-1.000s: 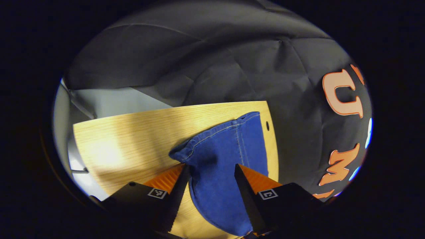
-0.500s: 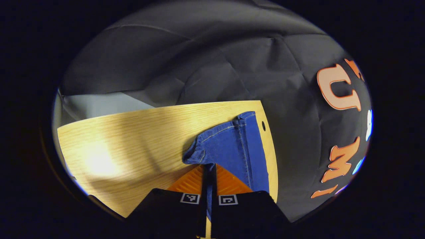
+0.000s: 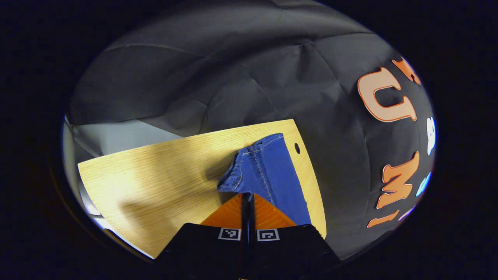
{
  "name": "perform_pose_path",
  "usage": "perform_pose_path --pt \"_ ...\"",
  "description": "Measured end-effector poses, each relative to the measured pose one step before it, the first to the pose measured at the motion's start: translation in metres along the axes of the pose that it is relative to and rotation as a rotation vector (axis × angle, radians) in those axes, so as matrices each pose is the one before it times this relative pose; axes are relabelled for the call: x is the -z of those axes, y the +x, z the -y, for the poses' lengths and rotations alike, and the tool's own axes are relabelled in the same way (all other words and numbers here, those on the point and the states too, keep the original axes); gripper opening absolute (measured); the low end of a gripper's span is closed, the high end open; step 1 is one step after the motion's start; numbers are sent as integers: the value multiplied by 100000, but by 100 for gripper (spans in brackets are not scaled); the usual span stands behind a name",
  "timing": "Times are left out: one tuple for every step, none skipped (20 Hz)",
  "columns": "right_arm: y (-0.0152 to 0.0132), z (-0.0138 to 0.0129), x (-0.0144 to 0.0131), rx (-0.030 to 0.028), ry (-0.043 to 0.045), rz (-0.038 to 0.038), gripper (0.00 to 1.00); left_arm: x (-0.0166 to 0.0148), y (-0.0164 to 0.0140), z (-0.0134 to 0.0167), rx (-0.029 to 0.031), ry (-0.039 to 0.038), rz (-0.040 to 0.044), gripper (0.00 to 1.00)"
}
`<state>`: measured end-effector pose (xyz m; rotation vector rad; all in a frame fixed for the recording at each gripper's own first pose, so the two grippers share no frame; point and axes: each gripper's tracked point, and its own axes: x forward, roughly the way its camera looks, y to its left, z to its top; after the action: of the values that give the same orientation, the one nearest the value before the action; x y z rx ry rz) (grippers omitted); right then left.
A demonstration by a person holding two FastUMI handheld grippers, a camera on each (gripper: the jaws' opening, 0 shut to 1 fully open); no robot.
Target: Grasp the waist and the cuffs of the jeans and fold them to make the two legs overlap; first hold the waist and fold one-third of the jeans toward the cuffs, then hold the cuffs and fold the remaining one-third in the same direction to finish folding.
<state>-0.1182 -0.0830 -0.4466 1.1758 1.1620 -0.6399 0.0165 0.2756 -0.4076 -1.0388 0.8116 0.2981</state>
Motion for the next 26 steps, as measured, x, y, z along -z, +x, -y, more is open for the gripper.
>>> perform_pose_path --pt "8 -188 282 -1013 1900 61 33 -27 -69 141 -363 1250 -86 1" --pt "-271 -761 -292 -3361 2517 851 22 -185 -129 148 -438 955 -230 1" --pt "-230 172 80 -1149 3073 605 23 -130 -189 179 -131 -162 191 1" --pt "-1 -319 -526 -2380 6185 1511 16 -122 -263 226 855 -443 -407 1" --pt "-988 -1078 202 -5246 4355 -1627 9 11 34 373 1101 -10 -399 1" --pt "-328 -624 -172 -1513 1686 506 9 -348 -128 330 1343 313 -573 1" --pt "-247 -221 -500 -433 275 1170 9 -154 -86 421 1487 842 -1123 1" --pt "-268 -748 -300 -841 409 1704 9 -345 43 237 786 1147 -1112 1" --pt "-375 -1058 -263 -1224 337 860 9 -462 110 592 1467 1099 -887 1" --pt "-319 -1028 -278 -1230 91 1574 9 -580 45 841 1441 1176 -845 1" --pt "-688 -1062 -348 -1006 -573 1498 9 -586 91 889 2356 1290 -658 1" --pt "-369 -872 -242 -181 92 1195 9 -688 209 842 1722 1751 -1082 1" --pt "-139 -1469 -218 -1568 -88 492 9 -501 776 749 1360 2081 -1758 1" --pt "-216 -1190 -321 -620 304 1675 9 -591 688 924 1214 2000 -1358 1" --pt "-88 -989 -198 -572 50 902 9 -592 893 802 886 2280 -1534 1" --pt "-137 -1245 -280 -569 546 1197 9 -731 806 802 1137 1767 -973 1" --pt "-122 -1098 -67 -586 104 442 9 -732 648 913 1301 751 -760 1" --pt "-3 -963 -102 -305 6 496 9 -629 379 871 1408 665 -577 1" --pt "-10 -728 -168 210 -185 308 9 -476 434 535 838 1082 -136 1" --pt "170 -649 -131 -74 -568 -23 9 -644 311 432 510 640 330 1" --pt "276 -592 -214 117 96 -91 9 -518 319 440 212 16 547 1" --pt "495 -721 -106 -1073 138 -1164 9 -471 145 376 64 116 859 1" --pt "558 -577 -181 -593 1297 -1016 9 -287 239 -132 -1568 -1162 1426 1" --pt "664 -592 -112 -785 1295 -1105 9 -513 281 277 -707 -1357 1408 1" --pt "863 -536 -199 -433 598 -1158 9 -68 345 51 -1653 -582 927 1" --pt "755 -469 -104 -385 -427 -1220 9 -330 465 123 -1186 324 817 1"
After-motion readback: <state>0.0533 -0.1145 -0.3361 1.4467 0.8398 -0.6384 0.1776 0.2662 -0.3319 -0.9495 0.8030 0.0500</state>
